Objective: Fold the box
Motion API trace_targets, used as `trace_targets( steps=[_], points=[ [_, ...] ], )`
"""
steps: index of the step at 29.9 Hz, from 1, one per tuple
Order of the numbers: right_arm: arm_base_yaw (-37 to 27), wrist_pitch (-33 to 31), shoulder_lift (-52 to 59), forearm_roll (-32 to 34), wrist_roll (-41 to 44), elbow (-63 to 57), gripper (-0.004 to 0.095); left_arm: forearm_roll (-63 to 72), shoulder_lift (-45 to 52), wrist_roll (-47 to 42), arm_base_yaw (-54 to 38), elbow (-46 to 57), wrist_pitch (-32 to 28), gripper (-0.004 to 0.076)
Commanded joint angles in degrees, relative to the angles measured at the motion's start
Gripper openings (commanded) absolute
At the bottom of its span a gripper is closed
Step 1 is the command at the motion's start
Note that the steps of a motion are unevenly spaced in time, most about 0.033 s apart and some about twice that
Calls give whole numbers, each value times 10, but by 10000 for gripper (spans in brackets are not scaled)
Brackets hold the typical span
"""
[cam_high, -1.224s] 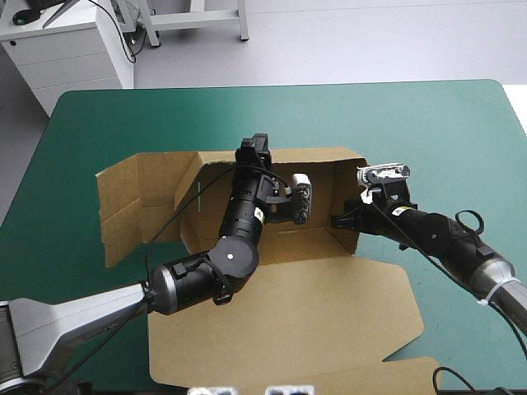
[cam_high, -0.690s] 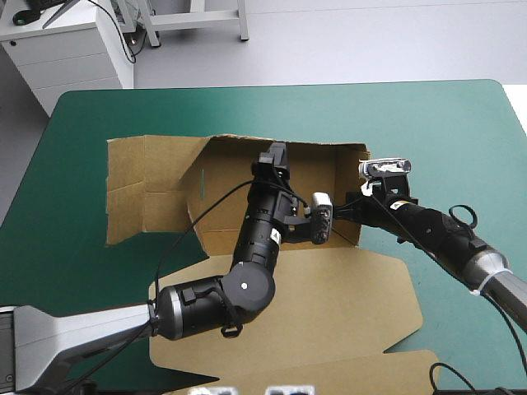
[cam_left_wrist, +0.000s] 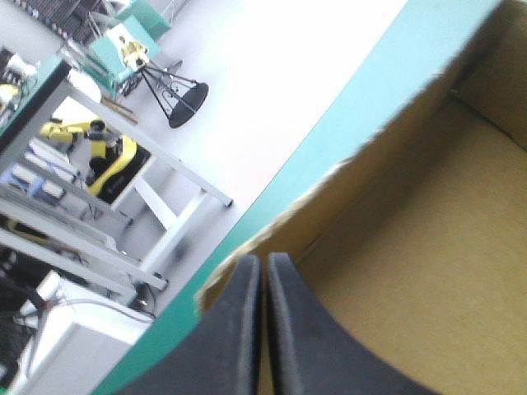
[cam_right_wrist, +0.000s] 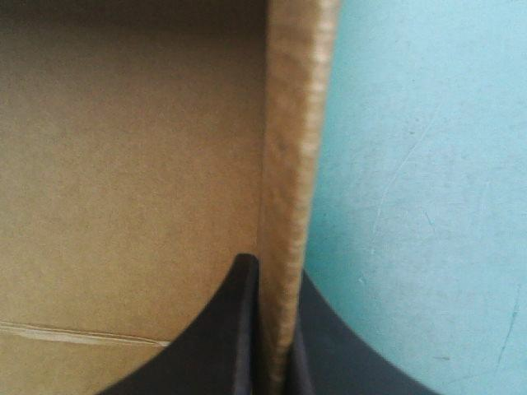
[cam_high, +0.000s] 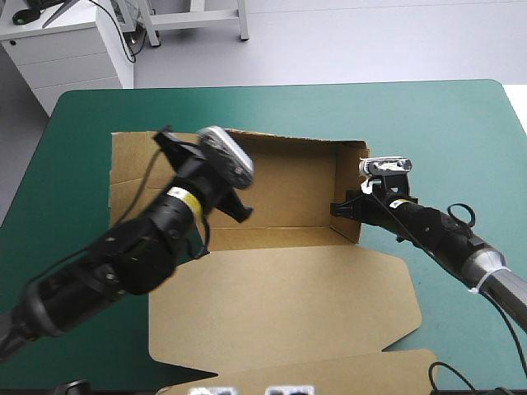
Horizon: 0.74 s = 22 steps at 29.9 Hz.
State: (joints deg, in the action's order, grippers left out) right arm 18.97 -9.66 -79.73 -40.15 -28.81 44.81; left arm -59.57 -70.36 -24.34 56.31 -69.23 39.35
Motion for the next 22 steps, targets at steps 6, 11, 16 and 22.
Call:
trace_targets(
  steps=[6,11,16,22],
  points=[
    [-3,-44,-6,23,3,-4,-17,311,133,149,-243,-20,-80,5],
    [-3,-44,-6,23,5,-4,-17,520,179,216,-394,-8,-78,13],
    [-15,-61,-6,23,21,-2,-17,722,210,339,-531,28,-82,17],
    [-59,-142,-6,71,64,38,-17,959,215,488,-653,98,-46,17]
  ],
)
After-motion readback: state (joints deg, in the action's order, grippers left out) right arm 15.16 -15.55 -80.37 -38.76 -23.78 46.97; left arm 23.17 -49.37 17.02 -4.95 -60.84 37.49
